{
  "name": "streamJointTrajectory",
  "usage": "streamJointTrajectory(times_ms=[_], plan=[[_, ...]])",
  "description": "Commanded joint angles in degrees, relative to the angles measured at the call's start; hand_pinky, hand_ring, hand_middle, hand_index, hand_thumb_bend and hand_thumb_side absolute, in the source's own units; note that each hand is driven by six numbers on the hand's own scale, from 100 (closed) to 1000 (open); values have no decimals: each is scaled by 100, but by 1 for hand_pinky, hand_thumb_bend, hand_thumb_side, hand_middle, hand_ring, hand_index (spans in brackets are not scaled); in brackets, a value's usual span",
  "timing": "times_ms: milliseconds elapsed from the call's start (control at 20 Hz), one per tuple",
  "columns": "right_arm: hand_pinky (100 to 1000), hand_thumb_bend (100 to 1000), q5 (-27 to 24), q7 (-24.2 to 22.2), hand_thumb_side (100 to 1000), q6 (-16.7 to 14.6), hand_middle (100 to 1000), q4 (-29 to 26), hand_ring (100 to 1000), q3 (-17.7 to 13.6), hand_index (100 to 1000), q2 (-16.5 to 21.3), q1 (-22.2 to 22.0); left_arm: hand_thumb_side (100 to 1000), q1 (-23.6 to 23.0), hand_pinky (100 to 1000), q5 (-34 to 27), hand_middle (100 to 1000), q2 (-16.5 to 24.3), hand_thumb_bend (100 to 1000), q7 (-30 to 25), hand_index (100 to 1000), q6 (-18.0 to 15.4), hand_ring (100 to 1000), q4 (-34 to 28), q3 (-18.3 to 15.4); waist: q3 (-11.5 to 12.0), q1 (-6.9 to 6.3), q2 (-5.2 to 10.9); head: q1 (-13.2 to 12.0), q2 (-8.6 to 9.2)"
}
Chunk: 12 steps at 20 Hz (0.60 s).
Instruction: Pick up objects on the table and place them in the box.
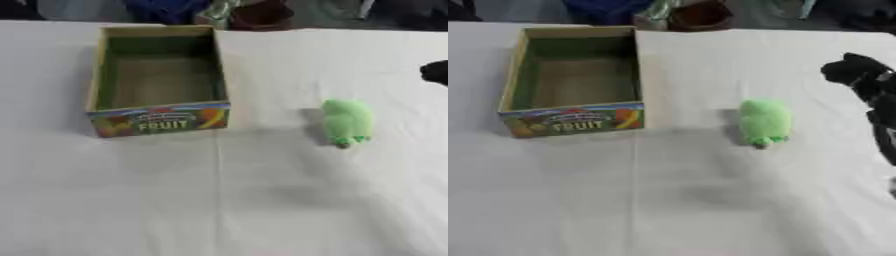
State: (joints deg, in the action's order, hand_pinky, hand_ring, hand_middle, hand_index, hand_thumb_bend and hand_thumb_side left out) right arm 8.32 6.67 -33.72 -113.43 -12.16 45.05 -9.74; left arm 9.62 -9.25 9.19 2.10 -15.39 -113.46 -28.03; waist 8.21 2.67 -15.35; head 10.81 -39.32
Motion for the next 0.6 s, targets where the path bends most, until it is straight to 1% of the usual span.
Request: streamJointTrajectory(times_ms=[50, 150, 200, 350, 450, 550, 600], plan=[[831, 290, 891, 422, 1000, 167, 803, -116, 847, 65, 929, 572, -39, 751, 41, 436, -1, 459, 188, 100, -4, 583, 11, 415, -113, -10, 5, 6, 91, -29, -25], [830, 310, 1240, 561, 1000, 274, 807, -116, 848, 163, 930, 759, -40, 751, 44, 436, -4, 459, 189, 100, -9, 583, 12, 415, -113, -6, 9, 7, 89, -117, -48], [831, 319, 1377, 591, 1000, 320, 810, -116, 849, 215, 930, 836, -31, 751, 43, 436, -4, 459, 188, 100, -12, 583, 12, 414, -113, -4, 15, 5, 87, -200, -74], [833, 345, 1670, 588, 1000, 465, 813, -116, 851, 351, 935, 992, 27, 750, 31, 436, -6, 459, 182, 100, -18, 583, 5, 414, -113, -2, 43, -5, 83, -387, -191], [834, 395, 1799, 543, 1000, 568, 820, -116, 855, 413, 941, 1080, 69, 750, 24, 436, -6, 459, 178, 100, -24, 583, -5, 414, -113, 1, 63, -10, 77, -411, -243], [833, 405, 1960, 465, 1000, 701, 821, -116, 856, 462, 941, 1189, 105, 750, 20, 436, -5, 459, 173, 100, -28, 583, -8, 414, -113, -1, 70, -12, 65, -402, -249], [830, 425, 2015, 450, 1000, 782, 820, -116, 856, 488, 942, 1242, 117, 750, 21, 436, -3, 459, 172, 100, -33, 582, -9, 414, -113, 2, 68, -10, 58, -389, -241]])
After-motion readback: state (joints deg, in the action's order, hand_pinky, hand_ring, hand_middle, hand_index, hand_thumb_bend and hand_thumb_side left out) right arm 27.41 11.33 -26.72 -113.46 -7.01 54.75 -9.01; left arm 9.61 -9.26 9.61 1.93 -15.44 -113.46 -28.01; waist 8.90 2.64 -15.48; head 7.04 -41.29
